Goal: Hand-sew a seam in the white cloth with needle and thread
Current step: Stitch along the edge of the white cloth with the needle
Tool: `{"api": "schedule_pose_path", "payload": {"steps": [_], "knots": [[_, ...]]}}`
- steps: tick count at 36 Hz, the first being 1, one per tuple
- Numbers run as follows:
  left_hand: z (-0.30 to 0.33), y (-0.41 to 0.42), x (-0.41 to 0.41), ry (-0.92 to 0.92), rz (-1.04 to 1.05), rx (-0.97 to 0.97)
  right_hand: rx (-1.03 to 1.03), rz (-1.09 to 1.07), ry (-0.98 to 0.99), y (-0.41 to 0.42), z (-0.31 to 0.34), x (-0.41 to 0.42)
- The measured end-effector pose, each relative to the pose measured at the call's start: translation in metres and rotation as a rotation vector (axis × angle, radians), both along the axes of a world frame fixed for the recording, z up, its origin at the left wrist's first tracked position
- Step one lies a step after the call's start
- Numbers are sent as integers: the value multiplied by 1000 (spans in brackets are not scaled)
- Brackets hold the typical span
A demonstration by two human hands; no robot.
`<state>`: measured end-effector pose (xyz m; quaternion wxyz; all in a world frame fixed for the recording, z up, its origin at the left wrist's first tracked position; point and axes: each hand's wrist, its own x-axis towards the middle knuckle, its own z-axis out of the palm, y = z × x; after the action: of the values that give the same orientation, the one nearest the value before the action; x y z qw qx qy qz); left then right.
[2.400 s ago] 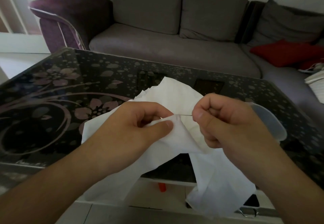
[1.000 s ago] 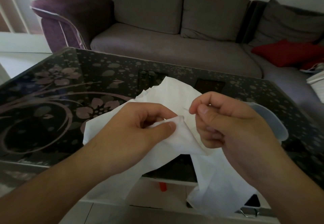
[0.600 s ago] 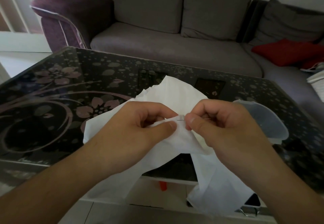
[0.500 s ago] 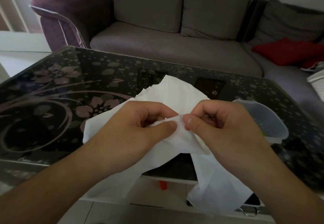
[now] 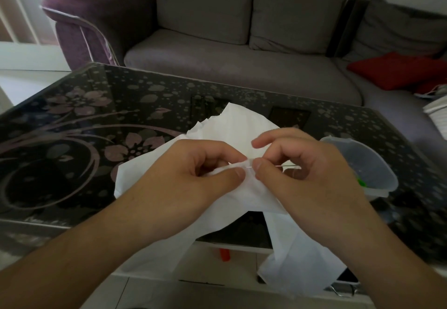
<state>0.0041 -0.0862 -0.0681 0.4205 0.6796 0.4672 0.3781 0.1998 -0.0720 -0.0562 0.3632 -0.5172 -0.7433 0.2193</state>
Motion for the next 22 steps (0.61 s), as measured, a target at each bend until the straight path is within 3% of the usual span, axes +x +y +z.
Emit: {"api": "schedule_pose_path", "payload": {"steps": [7,22], "knots": [[0,1,0,8,-8,16,-92,25,42,-1,3,-1],[-2,2,2,46,54,12,-79,-28,12,-1,1,1]]}}
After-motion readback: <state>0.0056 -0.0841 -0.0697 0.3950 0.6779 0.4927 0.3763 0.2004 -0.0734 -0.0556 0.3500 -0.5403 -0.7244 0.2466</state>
